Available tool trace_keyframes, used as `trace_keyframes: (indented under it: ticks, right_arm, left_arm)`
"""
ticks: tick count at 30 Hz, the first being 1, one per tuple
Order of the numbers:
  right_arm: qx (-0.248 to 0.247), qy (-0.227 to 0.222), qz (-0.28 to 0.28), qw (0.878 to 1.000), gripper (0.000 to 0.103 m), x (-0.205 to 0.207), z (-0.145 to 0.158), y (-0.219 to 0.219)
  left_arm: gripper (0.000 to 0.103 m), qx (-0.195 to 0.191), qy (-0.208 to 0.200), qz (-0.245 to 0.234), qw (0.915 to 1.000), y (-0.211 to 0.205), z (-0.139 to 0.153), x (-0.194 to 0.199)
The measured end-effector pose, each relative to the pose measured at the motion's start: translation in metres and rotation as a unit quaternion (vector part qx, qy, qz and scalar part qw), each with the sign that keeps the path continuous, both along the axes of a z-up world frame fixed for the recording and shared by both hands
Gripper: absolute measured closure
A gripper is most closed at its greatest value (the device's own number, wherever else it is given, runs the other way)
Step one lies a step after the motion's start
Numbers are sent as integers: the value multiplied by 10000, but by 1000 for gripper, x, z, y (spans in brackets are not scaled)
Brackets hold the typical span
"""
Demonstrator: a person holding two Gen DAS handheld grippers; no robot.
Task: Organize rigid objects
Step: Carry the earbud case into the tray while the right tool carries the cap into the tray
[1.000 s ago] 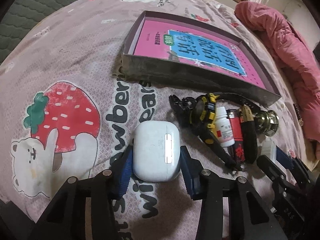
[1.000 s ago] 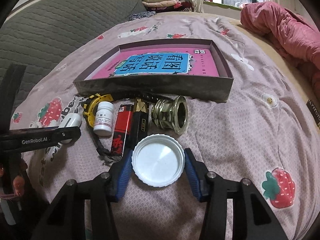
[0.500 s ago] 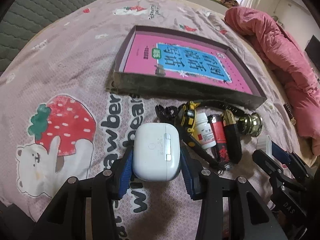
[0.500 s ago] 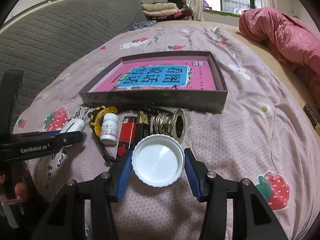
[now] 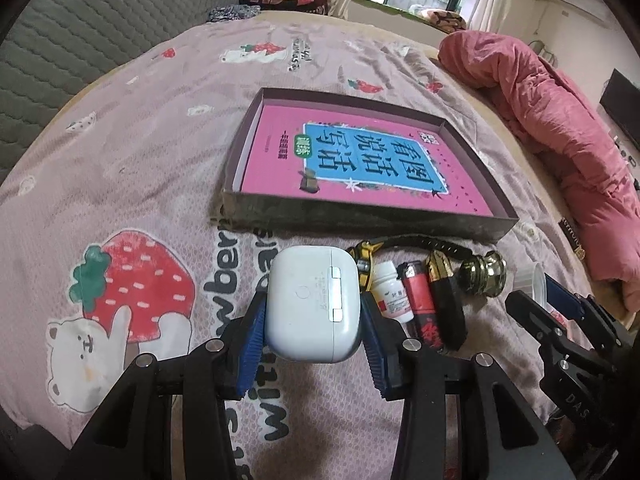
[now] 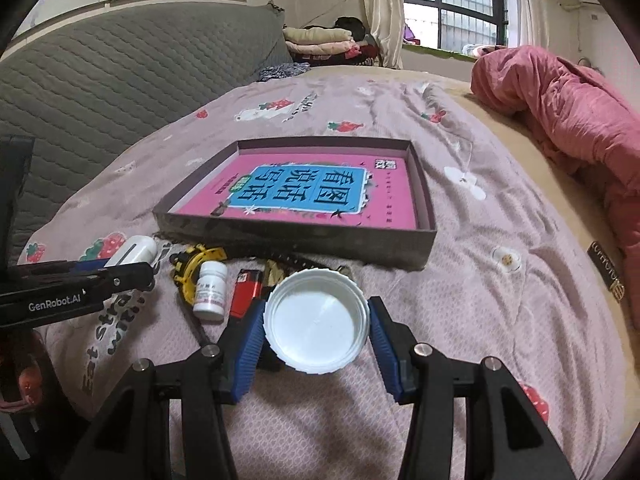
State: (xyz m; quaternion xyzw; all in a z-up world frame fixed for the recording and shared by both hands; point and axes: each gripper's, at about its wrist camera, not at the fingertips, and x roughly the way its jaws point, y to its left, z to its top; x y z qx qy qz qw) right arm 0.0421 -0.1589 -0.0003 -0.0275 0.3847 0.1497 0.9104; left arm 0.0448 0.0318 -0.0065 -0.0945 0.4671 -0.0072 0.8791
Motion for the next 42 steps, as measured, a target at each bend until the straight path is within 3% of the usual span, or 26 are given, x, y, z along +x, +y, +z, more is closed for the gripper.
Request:
trace_keyframes:
  ticks: [11,22,32,42]
  right_arm:
    - [-1,-158,-179,9997,52,20,12,-9]
    - [-93,-216,-268,9994,52,66,24,-5]
    - [20,203,-287,9994,52,114,12,0]
    - [-339,581,-253,9974,52,139,-14,6]
  left_arm:
    - [57,-97,-135,4,9999,-1,8,18]
    - [57,-37,-232,82,9997,5,14,54]
    - [57,39,-124,120,9998,6,5,96]
    - [57,165,327,55,9993,6,-19,126]
